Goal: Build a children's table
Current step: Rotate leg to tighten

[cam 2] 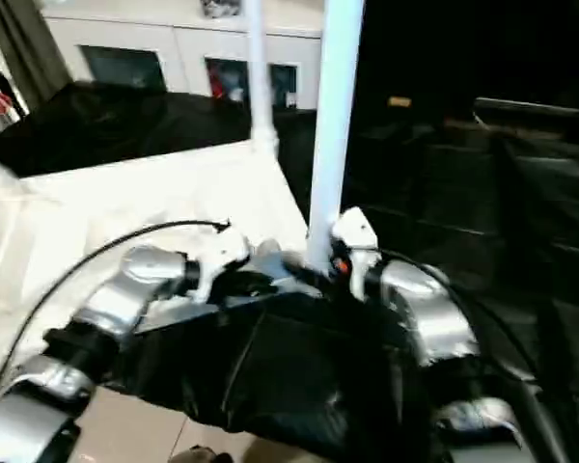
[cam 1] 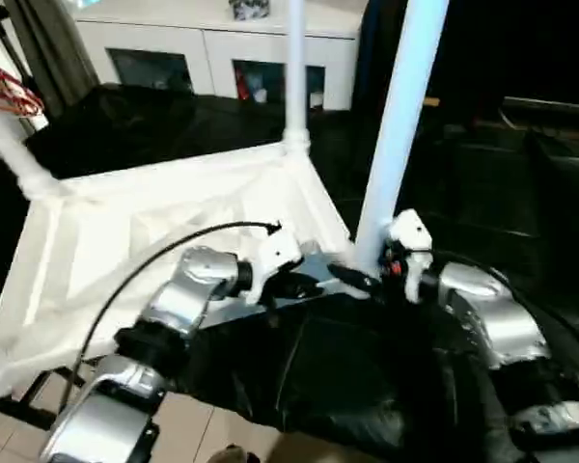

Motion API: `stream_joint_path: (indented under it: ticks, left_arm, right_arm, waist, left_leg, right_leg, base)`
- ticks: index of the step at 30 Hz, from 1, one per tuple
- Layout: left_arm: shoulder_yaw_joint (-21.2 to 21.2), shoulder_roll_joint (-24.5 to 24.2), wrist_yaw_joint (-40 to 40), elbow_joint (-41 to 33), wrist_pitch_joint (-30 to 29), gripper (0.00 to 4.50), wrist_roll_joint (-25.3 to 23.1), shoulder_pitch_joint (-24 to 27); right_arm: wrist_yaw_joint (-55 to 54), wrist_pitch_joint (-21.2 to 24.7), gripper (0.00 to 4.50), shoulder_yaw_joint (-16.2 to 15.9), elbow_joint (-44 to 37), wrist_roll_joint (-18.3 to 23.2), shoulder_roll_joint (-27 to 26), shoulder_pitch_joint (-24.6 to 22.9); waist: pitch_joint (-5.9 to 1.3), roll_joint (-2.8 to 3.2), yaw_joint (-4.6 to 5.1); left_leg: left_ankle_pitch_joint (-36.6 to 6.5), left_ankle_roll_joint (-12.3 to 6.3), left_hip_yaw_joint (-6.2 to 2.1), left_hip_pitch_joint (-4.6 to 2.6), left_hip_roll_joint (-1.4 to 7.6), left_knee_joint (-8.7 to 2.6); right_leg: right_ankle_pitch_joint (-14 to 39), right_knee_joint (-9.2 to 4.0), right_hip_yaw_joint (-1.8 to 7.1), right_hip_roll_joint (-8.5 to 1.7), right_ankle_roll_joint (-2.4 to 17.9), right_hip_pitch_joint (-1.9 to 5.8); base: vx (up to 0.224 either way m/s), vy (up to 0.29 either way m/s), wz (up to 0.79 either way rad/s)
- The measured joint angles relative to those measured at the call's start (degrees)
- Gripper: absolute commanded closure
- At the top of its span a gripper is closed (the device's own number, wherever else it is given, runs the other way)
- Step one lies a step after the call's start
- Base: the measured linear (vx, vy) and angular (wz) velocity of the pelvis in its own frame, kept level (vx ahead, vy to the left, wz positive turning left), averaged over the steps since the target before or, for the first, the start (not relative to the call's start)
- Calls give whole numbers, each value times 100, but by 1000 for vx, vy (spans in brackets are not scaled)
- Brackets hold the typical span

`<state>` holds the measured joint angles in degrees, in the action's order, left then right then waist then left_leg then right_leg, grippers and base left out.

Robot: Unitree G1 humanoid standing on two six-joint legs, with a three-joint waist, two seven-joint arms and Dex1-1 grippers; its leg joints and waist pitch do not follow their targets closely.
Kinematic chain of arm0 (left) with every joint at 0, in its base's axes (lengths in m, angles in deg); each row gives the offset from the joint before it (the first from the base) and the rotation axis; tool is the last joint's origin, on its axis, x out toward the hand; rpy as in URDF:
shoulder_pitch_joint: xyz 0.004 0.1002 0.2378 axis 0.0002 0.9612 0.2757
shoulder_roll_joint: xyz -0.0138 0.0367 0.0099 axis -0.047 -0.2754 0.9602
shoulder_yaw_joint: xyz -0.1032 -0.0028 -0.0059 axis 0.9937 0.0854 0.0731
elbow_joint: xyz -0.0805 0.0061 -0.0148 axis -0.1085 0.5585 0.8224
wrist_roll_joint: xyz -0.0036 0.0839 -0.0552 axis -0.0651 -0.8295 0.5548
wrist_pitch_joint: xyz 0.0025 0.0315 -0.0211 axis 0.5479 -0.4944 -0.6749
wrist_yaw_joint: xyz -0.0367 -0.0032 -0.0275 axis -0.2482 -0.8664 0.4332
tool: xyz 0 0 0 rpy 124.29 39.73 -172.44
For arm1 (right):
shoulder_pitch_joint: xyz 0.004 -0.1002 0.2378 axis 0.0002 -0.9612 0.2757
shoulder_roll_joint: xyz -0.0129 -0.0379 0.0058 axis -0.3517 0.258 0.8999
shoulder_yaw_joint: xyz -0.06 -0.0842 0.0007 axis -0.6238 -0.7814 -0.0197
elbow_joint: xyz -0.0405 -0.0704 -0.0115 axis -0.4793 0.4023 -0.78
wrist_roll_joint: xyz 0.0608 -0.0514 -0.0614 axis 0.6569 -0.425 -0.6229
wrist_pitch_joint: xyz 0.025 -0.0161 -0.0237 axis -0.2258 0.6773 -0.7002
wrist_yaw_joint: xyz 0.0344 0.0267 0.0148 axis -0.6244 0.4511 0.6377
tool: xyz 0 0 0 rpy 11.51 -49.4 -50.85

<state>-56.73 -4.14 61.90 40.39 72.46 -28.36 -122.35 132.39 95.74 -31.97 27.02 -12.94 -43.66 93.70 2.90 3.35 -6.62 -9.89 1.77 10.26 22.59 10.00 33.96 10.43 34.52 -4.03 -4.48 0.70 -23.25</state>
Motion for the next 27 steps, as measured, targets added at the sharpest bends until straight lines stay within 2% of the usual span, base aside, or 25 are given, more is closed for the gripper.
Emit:
stream_joint_path:
  ticks: [2, 5, 6, 12, 20, 27]
  left_arm:
    - [-2, -116, 189, -99, 8, 450, 45, 81]
    - [-11, -255, 459, -210, 8, 450, 81, 154]
    - [-22, -286, 517, -212, 8, 450, 107, 159]
    - [-39, -406, 774, -394, -20, 450, 169, 258]
    - [-53, -430, 871, -442, -64, 450, 171, 298]
    - [-53, -437, 855, -477, -98, 450, 173, 300]
  right_arm:
    - [272, 26, 93, -89, -116, 61, 103, -67]
    - [625, 48, 93, -153, -312, 179, 289, -197]
    - [696, 54, 121, -156, -320, 196, 303, -207]
    - [915, 145, 151, -202, -504, 249, 409, -279]
    - [1020, 164, 223, -272, -578, 253, 497, -279]
    - [1017, 168, 250, -287, -640, 247, 505, -281]
  waist:
    - [1, -1, -1]
    - [5, -7, -18]
    - [6, -10, -16]
    - [10, -16, -25]
    - [14, -23, -33]
    - [13, -30, -36]
  left_leg:
    - [0, 4, 0, -3, 1, 1]
    - [-15, 30, 2, -3, 1, 1]
    - [-15, 30, 2, -3, 1, 3]
    - [-14, 31, 2, -4, 2, 5]
    - [-13, 31, 2, -2, 2, 16]
    - [-13, 31, 2, -3, 3, 23]
  right_leg:
    - [0, 8, 0, 0, 0, 0]
    - [0, 14, 4, 0, 0, 2]
    - [-1, 18, 4, 0, 0, 2]
    - [0, 28, 4, -1, 0, 2]
    - [0, 30, 6, -1, 0, 3]
    - [0, 38, 6, -1, -1, 3]
  base:
    - [0, 0, 0]
    - [0, 0, 0]
    - [0, 0, 0]
    - [0, 0, 0]
    - [0, 0, 0]
    - [0, 0, 0]
